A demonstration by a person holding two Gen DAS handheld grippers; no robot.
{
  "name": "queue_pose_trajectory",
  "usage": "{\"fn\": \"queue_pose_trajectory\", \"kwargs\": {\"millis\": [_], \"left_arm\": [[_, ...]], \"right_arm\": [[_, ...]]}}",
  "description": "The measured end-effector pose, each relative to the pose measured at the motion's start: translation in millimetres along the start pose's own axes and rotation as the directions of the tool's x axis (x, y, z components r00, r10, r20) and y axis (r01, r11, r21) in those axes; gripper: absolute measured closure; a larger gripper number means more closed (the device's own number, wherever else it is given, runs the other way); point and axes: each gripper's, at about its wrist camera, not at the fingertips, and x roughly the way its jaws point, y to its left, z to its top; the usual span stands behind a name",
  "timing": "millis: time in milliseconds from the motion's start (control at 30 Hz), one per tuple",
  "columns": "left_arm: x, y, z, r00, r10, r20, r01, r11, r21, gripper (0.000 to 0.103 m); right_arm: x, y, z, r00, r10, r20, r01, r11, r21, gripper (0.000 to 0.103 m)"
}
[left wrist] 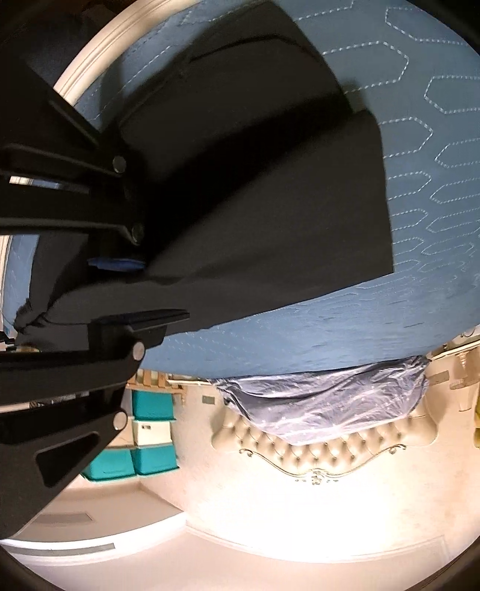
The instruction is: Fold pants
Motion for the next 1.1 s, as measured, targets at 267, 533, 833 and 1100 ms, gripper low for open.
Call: {"fn": "queue_pose_trajectory", "kwargs": {"millis": [267, 533, 833, 1100], "left_arm": [[-9.6, 14.4, 2.7, 1.000, -0.001, 0.027, 0.003, 0.998, -0.063, 0.078], [-6.4, -41.6, 20.2, 0.993, 0.113, 0.026, -0.114, 0.992, 0.047, 0.101], [33.7, -268.6, 82.0, 0.995, 0.082, 0.065, -0.095, 0.969, 0.227, 0.101], [-17.4, -130.3, 13.2, 0.988, 0.155, 0.017, -0.155, 0.961, 0.229, 0.101]], "right_arm": [[11.9, 2.8, 0.2, 0.999, -0.043, -0.019, 0.042, 0.999, -0.030, 0.053], [22.9, 49.2, 29.8, 0.994, -0.088, -0.060, 0.084, 0.994, -0.069, 0.095], [50.7, 198.8, 132.7, 0.999, 0.047, -0.017, -0.049, 0.984, -0.172, 0.096], [4.6, 75.6, 60.1, 0.998, -0.047, -0.039, 0.040, 0.988, -0.152, 0.096]]}}
